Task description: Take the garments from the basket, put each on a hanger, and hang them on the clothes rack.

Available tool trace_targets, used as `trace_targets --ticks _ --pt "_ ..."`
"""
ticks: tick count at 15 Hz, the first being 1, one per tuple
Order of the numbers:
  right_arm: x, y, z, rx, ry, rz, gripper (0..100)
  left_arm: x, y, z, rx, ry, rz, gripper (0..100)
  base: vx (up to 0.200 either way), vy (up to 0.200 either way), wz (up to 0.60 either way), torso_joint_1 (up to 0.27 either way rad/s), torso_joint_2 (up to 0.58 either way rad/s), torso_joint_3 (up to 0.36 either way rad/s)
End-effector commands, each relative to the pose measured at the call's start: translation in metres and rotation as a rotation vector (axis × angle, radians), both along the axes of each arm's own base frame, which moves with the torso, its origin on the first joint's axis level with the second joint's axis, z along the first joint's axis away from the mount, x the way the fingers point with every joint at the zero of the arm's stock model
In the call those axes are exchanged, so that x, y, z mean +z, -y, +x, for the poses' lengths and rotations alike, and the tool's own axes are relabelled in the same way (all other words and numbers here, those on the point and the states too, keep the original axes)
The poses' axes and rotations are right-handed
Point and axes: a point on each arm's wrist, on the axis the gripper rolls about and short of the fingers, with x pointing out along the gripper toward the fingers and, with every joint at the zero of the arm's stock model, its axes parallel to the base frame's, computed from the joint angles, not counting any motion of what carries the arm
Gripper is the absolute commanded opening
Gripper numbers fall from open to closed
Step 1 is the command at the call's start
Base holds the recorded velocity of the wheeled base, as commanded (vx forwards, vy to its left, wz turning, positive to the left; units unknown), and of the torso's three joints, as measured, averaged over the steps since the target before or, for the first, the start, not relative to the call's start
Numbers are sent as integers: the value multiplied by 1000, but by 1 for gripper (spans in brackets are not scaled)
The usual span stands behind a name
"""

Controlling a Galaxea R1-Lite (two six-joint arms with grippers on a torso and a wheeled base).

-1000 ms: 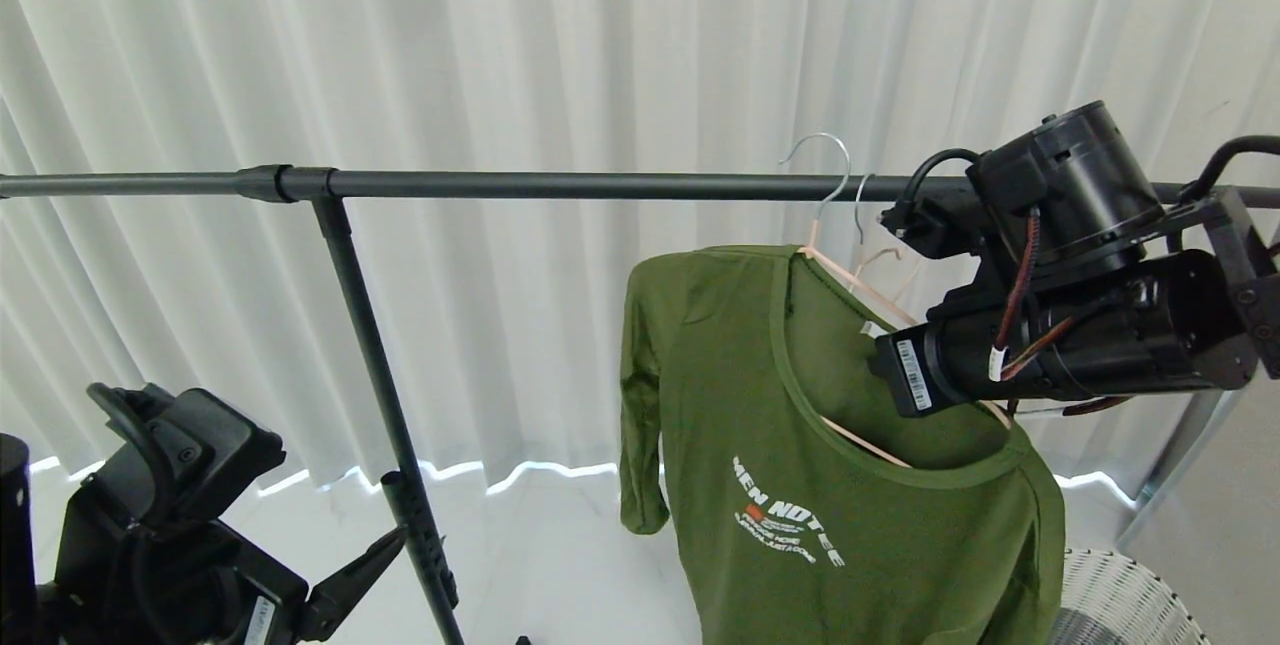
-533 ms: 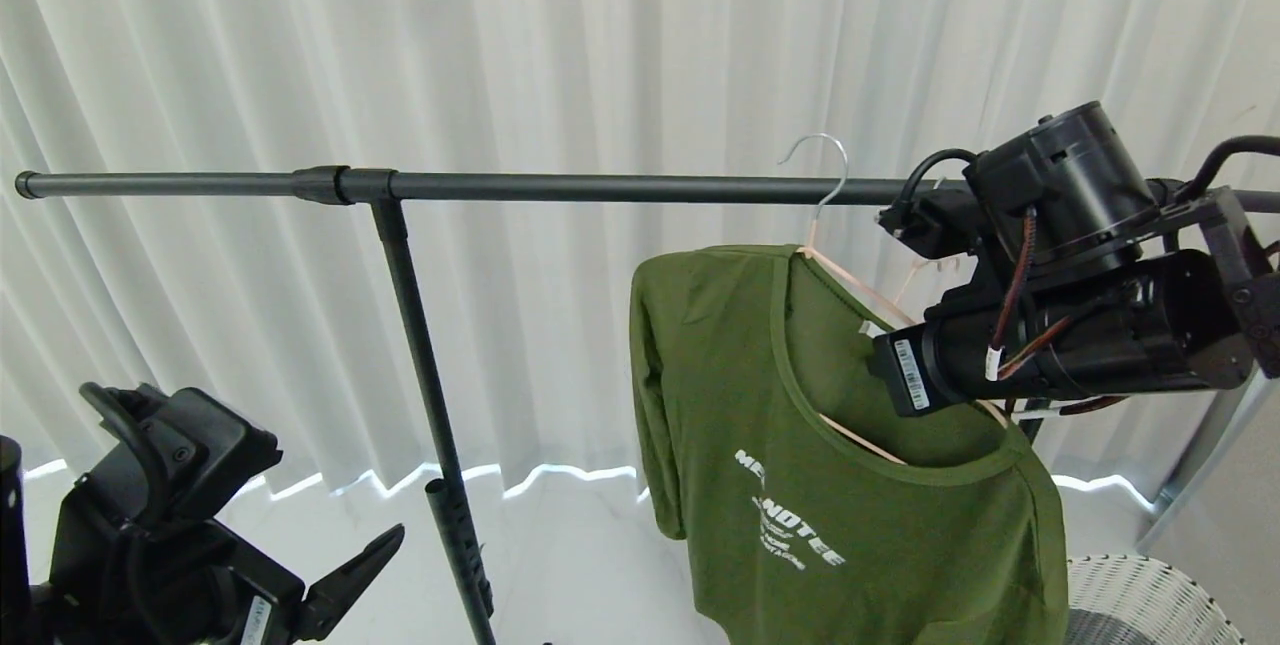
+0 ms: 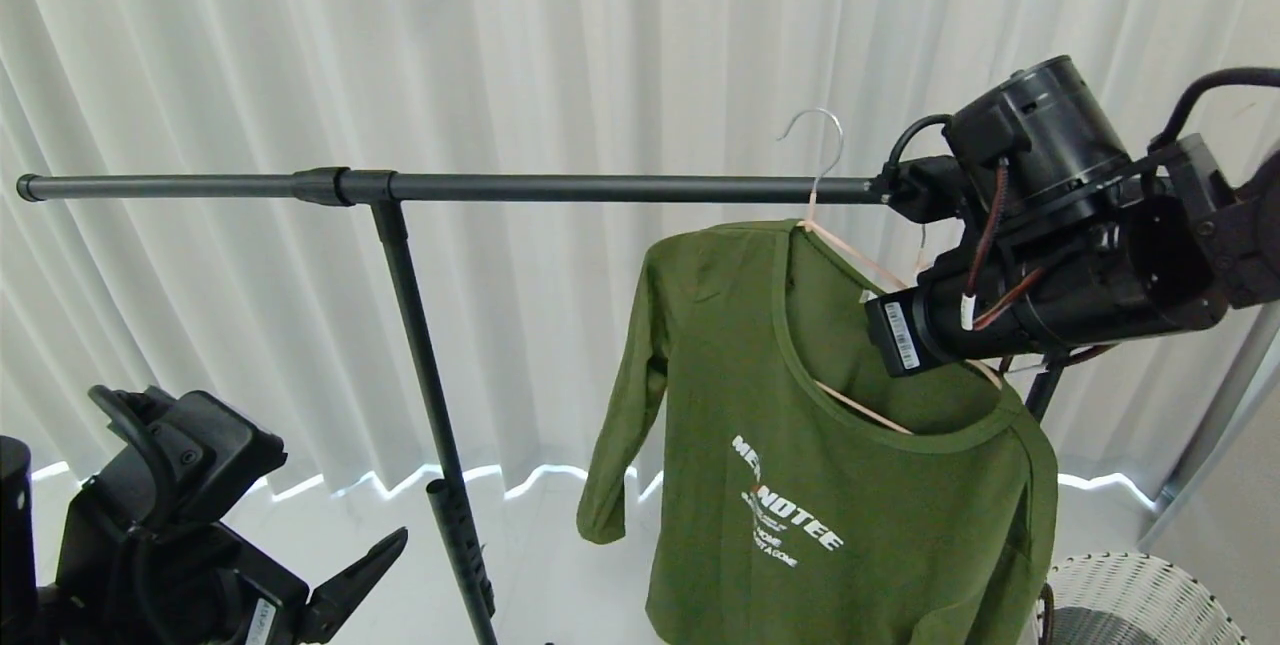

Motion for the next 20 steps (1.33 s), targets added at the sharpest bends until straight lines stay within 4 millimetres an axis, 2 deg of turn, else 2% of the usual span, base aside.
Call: trace_targets --ticks 1,5,13,17,20 --pt "-5 -15 20 -20 -20 -36 0 0 0 0 0 2 0 100 0 0 0 0 0 0" --pt "-14 -26 37 -47 -57 -92 0 0 0 -1 0 3 -1 100 0 0 0 0 0 0" --pt "-26 -33 47 -69 -87 -156 0 0 0 -1 -1 2 0 100 0 0 0 0 0 0" --pt "-23 -34 47 -70 -75 -146 0 0 -1 -2 -1 3 -1 100 0 0 0 0 0 0" --pt "-20 -33 56 -89 -64 -133 0 -1 0 -2 -3 2 0 100 0 0 0 0 0 0"
